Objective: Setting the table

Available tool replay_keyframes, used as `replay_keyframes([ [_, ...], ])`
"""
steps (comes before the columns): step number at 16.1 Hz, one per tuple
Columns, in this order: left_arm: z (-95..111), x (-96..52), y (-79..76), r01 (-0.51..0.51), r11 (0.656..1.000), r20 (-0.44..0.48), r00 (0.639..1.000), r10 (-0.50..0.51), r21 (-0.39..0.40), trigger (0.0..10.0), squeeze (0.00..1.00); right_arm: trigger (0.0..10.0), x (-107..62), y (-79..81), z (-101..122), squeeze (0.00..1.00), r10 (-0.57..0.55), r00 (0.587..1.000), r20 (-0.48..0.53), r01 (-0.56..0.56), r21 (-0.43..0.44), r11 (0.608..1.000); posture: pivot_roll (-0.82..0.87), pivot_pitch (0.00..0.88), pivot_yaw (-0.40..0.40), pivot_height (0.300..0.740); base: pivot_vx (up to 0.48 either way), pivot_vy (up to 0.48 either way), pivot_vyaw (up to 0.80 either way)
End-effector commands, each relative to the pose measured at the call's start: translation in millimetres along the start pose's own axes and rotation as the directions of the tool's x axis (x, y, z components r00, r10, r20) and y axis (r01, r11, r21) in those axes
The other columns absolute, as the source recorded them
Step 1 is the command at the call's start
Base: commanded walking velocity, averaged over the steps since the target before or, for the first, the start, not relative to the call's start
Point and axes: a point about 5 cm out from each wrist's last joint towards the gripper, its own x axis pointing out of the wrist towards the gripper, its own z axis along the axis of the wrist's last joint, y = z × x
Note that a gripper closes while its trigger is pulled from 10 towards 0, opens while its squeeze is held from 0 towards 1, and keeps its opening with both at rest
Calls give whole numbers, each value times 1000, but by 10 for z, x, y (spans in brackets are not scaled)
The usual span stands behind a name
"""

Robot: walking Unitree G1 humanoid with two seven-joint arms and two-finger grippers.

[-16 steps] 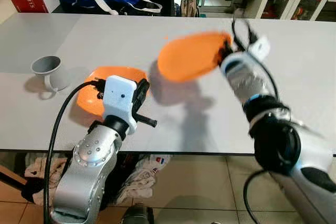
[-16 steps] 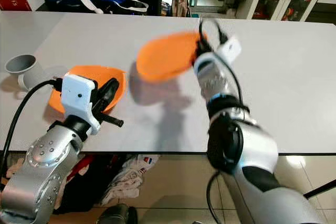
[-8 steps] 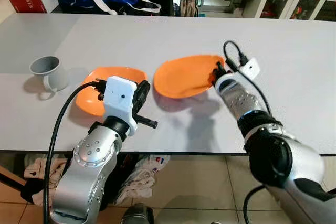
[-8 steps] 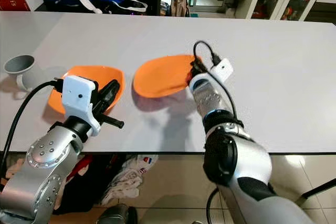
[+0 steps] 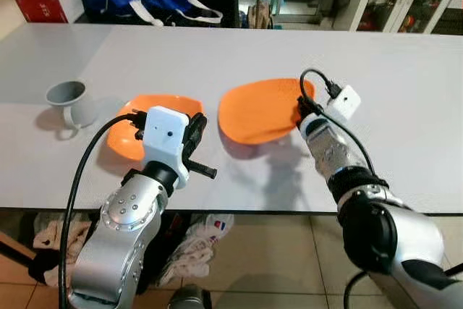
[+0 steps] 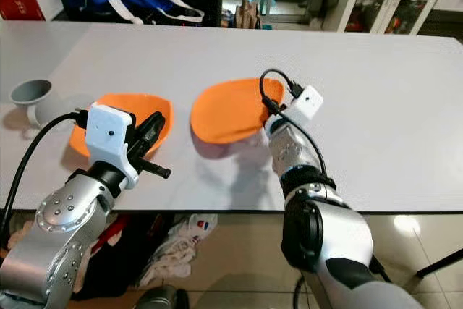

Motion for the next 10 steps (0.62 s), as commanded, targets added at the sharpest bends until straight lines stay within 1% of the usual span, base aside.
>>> replay_keyframes([
  [1,46,-25,-4,7,1000,16,1000,-7,1,10000,0,10000,-66,-272,-251,416,-107,990,-90,95,-127,987,173,41,6,740,0,0,0],
  [2,47,-24,-3,8,1000,16,1000,-8,2,10000,0,10000,-71,-286,-265,416,-112,989,-95,100,-128,987,173,41,6,740,0,0,0],
  [3,47,-23,-5,11,1000,14,1000,-11,3,10000,0,10000,-97,-358,-334,408,-134,984,-114,118,-141,983,174,42,9,740,0,0,0],
  [5,49,-21,-3,15,1000,11,1000,-15,5,10000,0,10000,-181,-515,-546,408,-175,969,-173,143,-186,972,176,45,14,740,0,0,0],
  [6,49,-20,-4,17,1000,9,1000,-17,5,10000,0,10000,-214,-566,-624,424,-193,961,-197,155,-194,969,179,45,15,740,0,0,0],
  [7,49,-22,-6,20,1000,7,1000,-20,6,10000,0,10000,-245,-607,-689,1000,-209,955,-211,164,-209,964,184,45,15,740,0,0,0],
  [10,48,-25,-10,22,1000,3,1000,-22,9,10000,0,10000,-256,-566,-752,1000,-183,956,-230,130,-230,965,184,46,15,740,0,0,0],
])
